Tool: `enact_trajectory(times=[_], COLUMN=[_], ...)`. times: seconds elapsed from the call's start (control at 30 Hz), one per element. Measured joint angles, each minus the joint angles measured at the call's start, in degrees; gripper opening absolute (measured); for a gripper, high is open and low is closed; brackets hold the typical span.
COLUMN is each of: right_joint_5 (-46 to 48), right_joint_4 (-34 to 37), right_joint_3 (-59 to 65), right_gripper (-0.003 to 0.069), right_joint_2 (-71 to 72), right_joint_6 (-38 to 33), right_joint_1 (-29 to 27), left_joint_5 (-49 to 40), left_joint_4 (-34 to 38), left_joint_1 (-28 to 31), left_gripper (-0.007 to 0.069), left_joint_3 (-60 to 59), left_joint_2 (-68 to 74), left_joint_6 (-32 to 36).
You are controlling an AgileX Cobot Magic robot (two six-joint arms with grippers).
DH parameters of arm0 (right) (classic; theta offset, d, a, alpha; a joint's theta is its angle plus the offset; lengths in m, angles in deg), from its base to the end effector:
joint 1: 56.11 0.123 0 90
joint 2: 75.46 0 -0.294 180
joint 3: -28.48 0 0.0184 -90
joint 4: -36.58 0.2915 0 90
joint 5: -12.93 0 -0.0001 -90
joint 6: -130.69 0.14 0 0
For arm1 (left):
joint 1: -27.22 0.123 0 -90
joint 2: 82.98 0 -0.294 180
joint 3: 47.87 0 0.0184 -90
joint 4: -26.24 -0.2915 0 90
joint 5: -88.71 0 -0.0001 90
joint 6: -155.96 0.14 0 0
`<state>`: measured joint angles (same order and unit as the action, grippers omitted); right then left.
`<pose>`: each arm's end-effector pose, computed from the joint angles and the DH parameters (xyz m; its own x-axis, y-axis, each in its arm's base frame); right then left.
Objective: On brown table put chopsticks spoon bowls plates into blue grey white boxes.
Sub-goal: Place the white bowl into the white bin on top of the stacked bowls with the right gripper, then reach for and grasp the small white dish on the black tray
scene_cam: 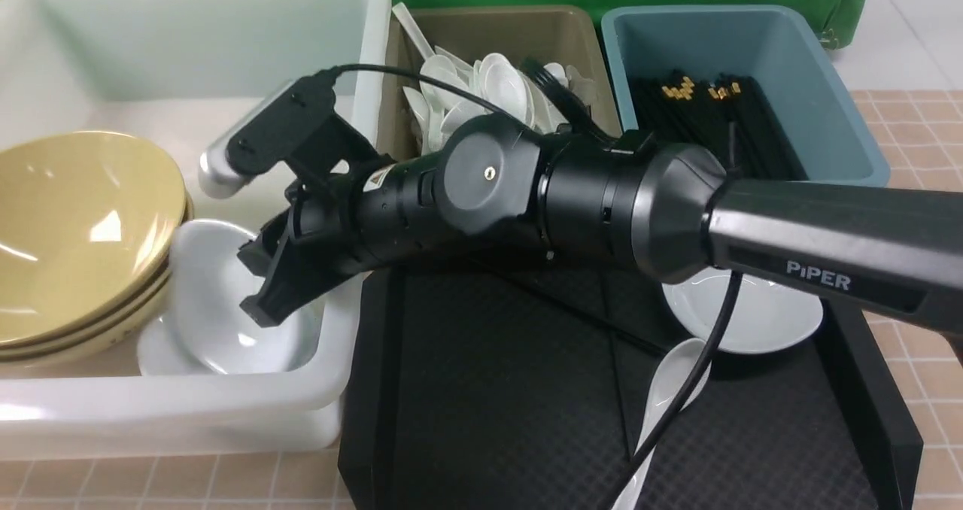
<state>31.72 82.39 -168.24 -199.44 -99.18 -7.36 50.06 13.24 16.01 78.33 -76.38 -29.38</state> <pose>0.3484 0.4464 0.2285 -0.2494 -0.4292 -0.8681 -0.8913 0.4521 0.0326 0.0916 0.0019 0.2966 -0.1368 0.1130 -0.9841 0.0680 0.9922 0.1045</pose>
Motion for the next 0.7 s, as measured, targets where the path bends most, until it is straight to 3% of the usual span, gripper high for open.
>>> enact_trajectory(times=[0.2,0.3,0.43,0.53,0.7], right_joint_5=[11.2,26.5,39.2,41.0,35.4], right_joint_4=[-2.7,-18.1,-38.9,-46.7,-48.9], right_joint_3=[-0.3,-0.6,2.5,8.7,20.0], right_gripper=[0.0456,0.0470,0.0470,0.0469,0.0469], right_joint_2=[6.2,12.8,16.4,16.5,16.5], right_joint_6=[0.8,12.9,29.5,36.3,44.8], right_joint_1=[-2.9,-9.3,-17.6,-24.4,-34.0], left_joint_5=[0.0,0.0,0.4,1.0,2.3], left_joint_4=[-0.1,-0.2,-0.2,-0.3,-0.5], left_joint_1=[0.0,0.0,0.0,0.0,0.0], left_gripper=[0.0004,0.0004,0.0004,0.0004,0.0004], left_joint_3=[0.0,0.0,0.0,-0.1,-1.2], left_joint_2=[0.0,0.0,0.0,0.0,0.0], left_joint_6=[0.0,-0.1,-0.1,-0.1,-0.1])
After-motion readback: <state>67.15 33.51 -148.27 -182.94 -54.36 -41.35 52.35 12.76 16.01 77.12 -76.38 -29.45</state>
